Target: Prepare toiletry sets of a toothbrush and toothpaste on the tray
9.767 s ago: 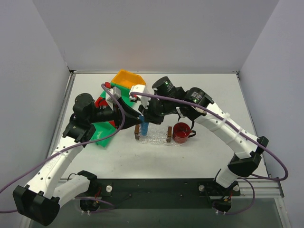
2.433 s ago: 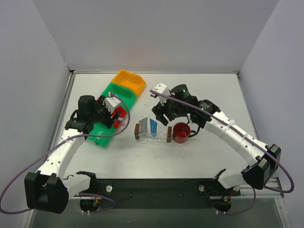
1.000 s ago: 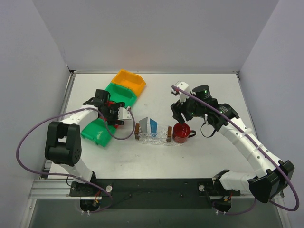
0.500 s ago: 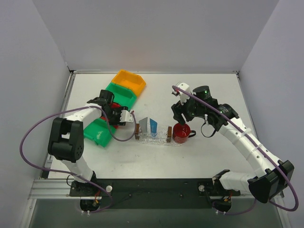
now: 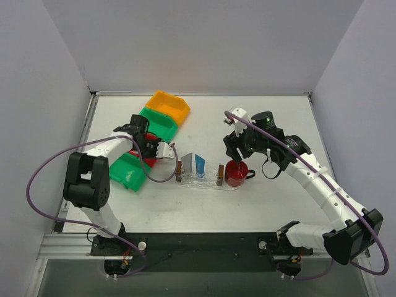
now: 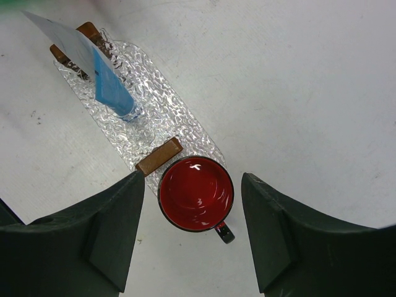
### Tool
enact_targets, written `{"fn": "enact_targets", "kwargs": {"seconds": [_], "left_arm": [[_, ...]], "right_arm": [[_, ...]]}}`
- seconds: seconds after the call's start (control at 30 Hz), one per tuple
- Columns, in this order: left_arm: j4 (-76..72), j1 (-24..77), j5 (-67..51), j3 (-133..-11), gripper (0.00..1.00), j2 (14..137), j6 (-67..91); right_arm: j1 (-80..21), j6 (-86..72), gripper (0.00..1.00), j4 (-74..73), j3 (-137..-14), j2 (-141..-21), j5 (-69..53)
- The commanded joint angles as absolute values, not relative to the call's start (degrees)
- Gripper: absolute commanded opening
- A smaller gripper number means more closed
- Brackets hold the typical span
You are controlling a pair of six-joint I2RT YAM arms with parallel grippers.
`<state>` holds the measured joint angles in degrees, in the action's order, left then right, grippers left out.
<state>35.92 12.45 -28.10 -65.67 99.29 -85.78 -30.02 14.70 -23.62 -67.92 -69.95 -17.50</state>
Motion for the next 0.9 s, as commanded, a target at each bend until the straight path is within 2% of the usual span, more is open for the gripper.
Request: {"fn": "enact_targets", "kwargs": {"seconds": [0.0, 0.07, 0.33, 0.5, 0.63, 0.73, 0.87], "left_arm": [[38.85, 12.57, -29.53, -68.82, 0.22, 98.09, -86.05], [39.2, 12.57, -29.53, -69.34, 0.15, 97.21, -85.35], [38.76, 12.04, -32.51, -71.36, 0.0, 91.59, -79.9], [37.71, 10.99, -35.33, -73.21, 0.0, 88.25, -75.16], [34.2, 9.5, -39.19, -73.65, 0.0, 84.12, -64.9], [27.97, 8.44, -42.36, -72.6, 0.0, 79.99, -54.11], [11.4, 8.0, -42.98, -67.0, 0.0, 72.61, -38.18]], "right_arm": [[-29.62, 14.5, 0.59, -23.29, -67.68, -68.99, -18.81], [-29.71, 14.59, 0.59, -23.29, -67.76, -68.73, -18.81], [-29.62, 14.24, 0.59, -23.38, -68.03, -68.38, -19.07], [-29.62, 13.89, 0.59, -23.55, -68.2, -68.03, -19.25], [-29.62, 13.62, 0.59, -23.56, -68.55, -67.5, -19.07], [-29.53, 13.27, 0.59, -23.64, -69.34, -66.97, -18.9], [-29.53, 12.66, 0.59, -25.13, -71.97, -67.32, -20.12]]}}
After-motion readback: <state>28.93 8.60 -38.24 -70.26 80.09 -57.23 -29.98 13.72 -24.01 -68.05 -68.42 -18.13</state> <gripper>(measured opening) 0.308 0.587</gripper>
